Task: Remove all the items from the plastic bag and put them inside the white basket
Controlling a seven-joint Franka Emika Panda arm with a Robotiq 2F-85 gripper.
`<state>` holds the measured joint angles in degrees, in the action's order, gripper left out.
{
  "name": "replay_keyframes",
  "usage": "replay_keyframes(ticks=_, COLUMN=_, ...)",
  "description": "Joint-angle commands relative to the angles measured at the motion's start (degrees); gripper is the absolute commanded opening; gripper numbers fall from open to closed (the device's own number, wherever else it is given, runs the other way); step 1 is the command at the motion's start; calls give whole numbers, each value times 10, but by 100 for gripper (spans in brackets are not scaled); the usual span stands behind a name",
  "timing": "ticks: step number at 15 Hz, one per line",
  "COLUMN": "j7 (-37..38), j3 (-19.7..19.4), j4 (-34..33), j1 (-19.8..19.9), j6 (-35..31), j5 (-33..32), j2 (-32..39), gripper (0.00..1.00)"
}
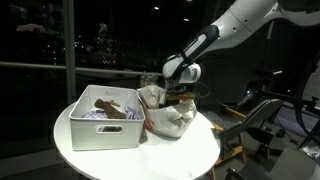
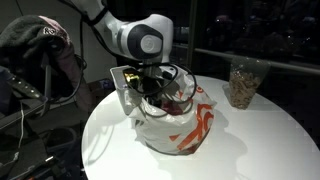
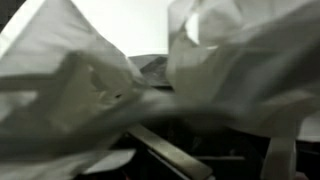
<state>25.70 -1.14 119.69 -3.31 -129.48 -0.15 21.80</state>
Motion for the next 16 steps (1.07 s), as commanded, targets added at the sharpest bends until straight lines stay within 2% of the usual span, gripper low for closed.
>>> replay_keyframes(ticks=1, j7=-21, j3=-5, j4=-38, j1=18, j6=23, j5=51, j2=47, gripper=100)
replay_keyframes(ticks=8, j7=-48, j3=0, j4=-46, j1=37, j6=16, j5=141, j2=81, gripper=100)
replay_keyframes(ticks=9, j7=-54, j3=-1, j4=-47, j1=38, j6=17, j5=142, j2=82, gripper=75)
replay_keyframes(ticks=10, j7=-58, j3=-2, j4=-48, j1=38, j6=19, j5=142, j2=82, gripper=73)
replay_keyframes(ticks=13, j7=-54, j3=-4, j4=-48, j1=37, j6=21, j5=142, j2=75, gripper=49)
replay_keyframes(ticks=15, j7=-52, j3=-3, j4=-49, j1=38, j6=27, j5=146, j2=68, gripper=37)
replay_keyframes(ticks=16, j7=-49, j3=-4, j4=-51, j1=37, j6=30, j5=146, j2=66, gripper=36)
